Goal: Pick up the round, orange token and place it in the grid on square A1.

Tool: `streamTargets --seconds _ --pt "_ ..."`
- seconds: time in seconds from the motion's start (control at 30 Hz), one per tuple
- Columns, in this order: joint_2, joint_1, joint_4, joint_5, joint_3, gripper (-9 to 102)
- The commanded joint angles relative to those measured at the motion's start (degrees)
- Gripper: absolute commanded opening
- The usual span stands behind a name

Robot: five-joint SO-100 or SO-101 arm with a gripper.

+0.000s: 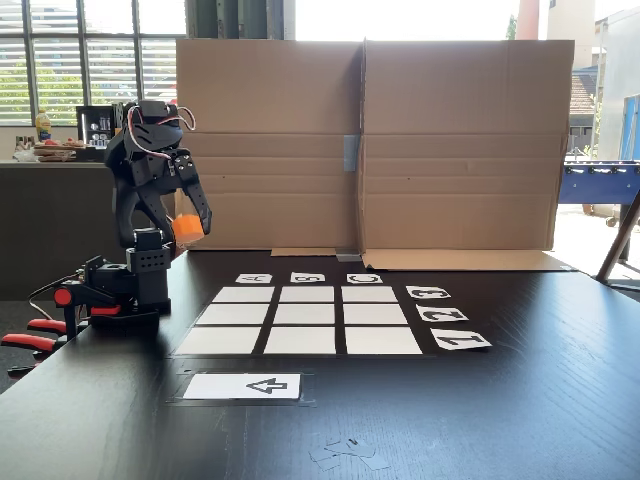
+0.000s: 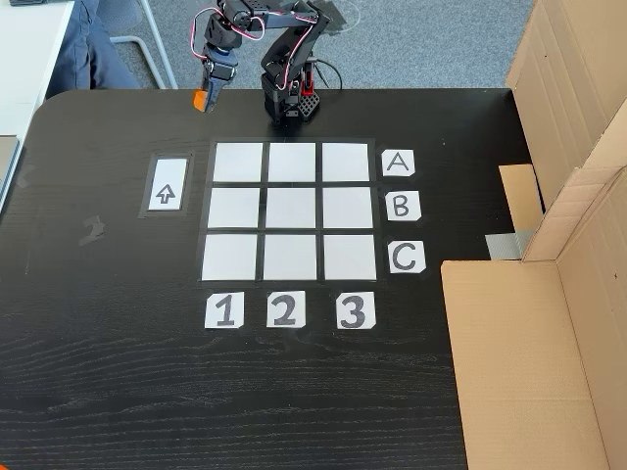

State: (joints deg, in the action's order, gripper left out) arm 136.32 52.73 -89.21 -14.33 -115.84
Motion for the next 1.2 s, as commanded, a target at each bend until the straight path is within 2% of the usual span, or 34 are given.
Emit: streamTargets --seconds 0.0,0.17,0.5,1.17 --pt "3.8 -1.4 0.2 0.4 -5.9 13" --pt "3.6 -4.0 0.7 0.4 -14.2 13" --pt "-5.5 -5.3 2.3 2.7 -16.0 13" --pt "-23.7 -12.1 16.4 3.2 -17.1 13"
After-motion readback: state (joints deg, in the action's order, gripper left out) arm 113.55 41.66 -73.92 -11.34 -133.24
